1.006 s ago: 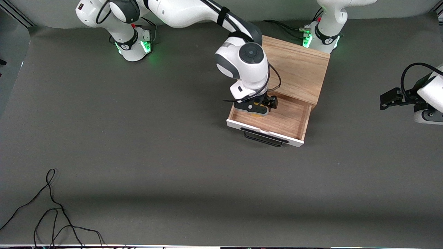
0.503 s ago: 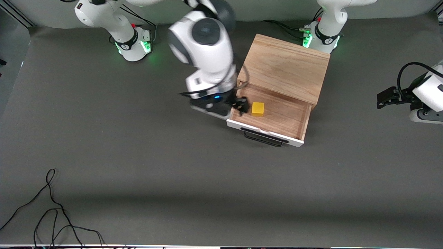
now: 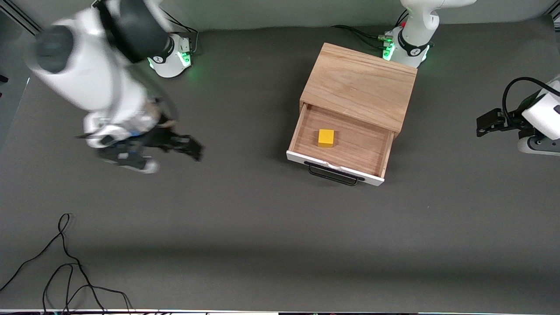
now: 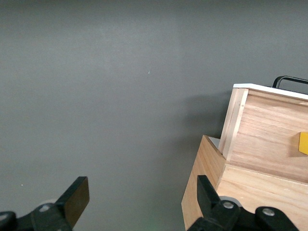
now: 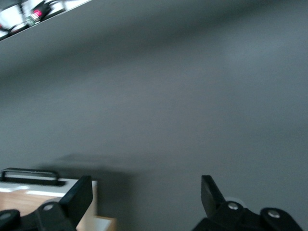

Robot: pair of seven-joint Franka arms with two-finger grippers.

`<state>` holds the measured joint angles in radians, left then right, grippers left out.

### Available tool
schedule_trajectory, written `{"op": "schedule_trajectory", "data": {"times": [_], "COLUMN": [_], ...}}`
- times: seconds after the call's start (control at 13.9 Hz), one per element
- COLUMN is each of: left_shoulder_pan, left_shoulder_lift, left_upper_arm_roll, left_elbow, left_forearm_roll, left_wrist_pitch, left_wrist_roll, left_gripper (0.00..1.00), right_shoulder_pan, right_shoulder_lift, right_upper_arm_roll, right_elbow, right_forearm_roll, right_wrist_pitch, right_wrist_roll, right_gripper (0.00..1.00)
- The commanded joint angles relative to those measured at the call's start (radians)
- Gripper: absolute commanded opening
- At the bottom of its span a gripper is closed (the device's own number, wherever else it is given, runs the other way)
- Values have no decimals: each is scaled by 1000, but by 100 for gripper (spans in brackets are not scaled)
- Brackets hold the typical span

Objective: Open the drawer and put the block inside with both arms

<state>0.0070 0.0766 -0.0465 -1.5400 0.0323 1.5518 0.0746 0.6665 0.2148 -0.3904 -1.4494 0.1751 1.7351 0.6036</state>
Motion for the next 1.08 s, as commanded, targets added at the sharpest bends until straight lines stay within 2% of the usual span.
{"op": "schedule_trajectory", "data": {"times": [0.0,0.14,0.22,0.29,0.43,0.5,0.65,0.79,0.86,1.01], "left_shoulder_pan": [2,2,2,2,2,2,2,2,2,2], "left_shoulder_lift": [-23,-20,-20,-20,-20,-20,-20,-21,-21,-21], "left_upper_arm_roll": [-4,-4,-4,-4,-4,-4,-4,-4,-4,-4], "left_elbow": [-31,-31,-31,-31,-31,-32,-35,-35,-35,-35], "left_forearm_roll": [-9,-9,-8,-9,-9,-8,-8,-8,-8,-8], "left_wrist_pitch": [27,33,31,31,30,30,37,37,39,37], "left_wrist_roll": [-61,-61,-62,-62,-62,-62,-62,-62,-62,-62], "left_gripper": [100,100,100,100,100,100,100,100,100,100], "right_shoulder_pan": [24,21,-25,-122,-337,-388,-464,-630,-677,-689], "right_shoulder_lift": [-77,-107,-123,-135,-152,-153,-160,-158,-155,-143], "right_upper_arm_roll": [-115,-177,-167,-97,136,189,238,406,462,478], "right_elbow": [-101,-150,-167,-177,-180,-189,-200,-197,-197,-193], "right_forearm_roll": [-17,-25,-45,-69,-144,-161,-160,-160,-160,-160], "right_wrist_pitch": [-8,-5,-5,-5,-11,-11,1,3,3,3], "right_wrist_roll": [-154,-263,-290,-310,-357,-358,-393,-429,-420,-416], "right_gripper": [100,100,100,100,100,100,100,100,100,100]}}
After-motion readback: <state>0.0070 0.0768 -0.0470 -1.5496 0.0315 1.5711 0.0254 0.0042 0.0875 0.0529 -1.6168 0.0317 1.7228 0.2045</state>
